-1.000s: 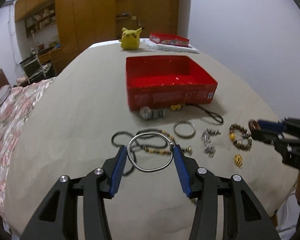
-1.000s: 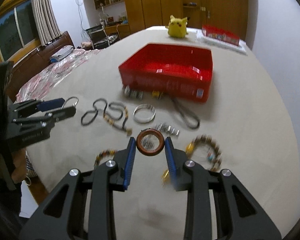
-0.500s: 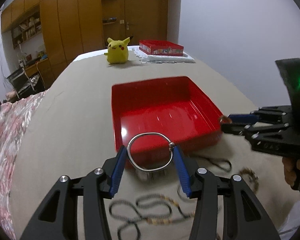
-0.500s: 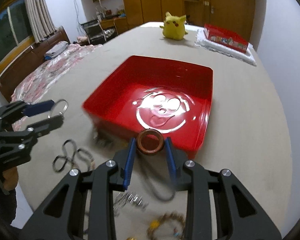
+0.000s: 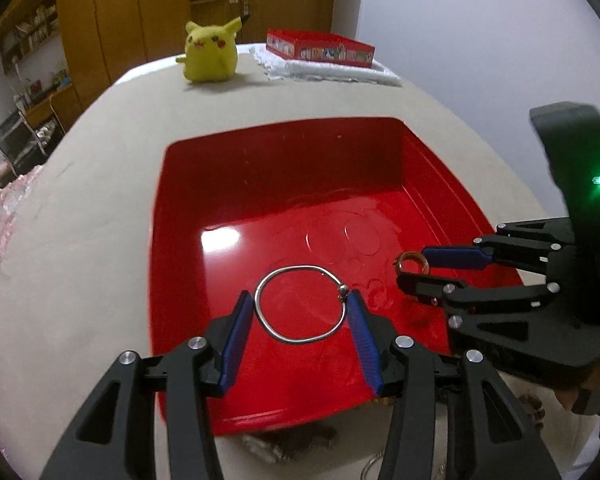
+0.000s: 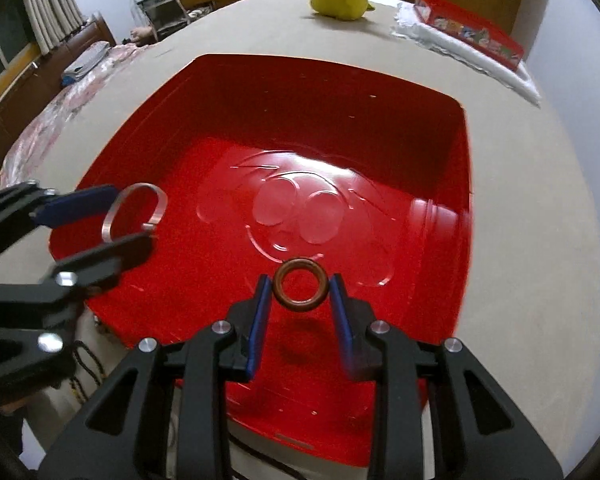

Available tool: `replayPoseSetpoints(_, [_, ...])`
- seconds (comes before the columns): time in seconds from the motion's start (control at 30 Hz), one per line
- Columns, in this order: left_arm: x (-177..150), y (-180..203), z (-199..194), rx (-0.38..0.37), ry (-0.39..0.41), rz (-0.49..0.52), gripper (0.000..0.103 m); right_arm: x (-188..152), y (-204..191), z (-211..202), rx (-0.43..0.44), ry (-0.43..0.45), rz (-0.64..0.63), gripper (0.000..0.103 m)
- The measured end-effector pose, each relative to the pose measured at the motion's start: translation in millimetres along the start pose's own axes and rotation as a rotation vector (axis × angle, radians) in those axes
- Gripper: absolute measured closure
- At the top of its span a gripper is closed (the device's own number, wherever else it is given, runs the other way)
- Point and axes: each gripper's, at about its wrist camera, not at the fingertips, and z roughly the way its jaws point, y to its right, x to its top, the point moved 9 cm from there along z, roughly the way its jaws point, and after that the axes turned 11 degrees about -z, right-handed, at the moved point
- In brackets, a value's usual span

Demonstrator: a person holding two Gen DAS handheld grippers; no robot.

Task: Organize jewelry
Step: 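Carry the bangle with the left gripper into the red box while the right gripper drops the ring there, then withdraw both open grippers from the red box back over the jewelry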

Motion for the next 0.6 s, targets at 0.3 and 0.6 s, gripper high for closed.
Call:
replayPoseSetpoints(0.3, [-0.1,-2.5,14.3,0.010,-0.033,0.000,0.054,-1.2,-4.5,7.3,-0.021,-0.023,-0.034,0.074])
replayPoseSetpoints(0.6, [-0.5,-6.0,19.3,0.030,-0.045,-0.002,0.051,1.5,-4.7,5.6,-0.009,-0.025,-0.038,0.070])
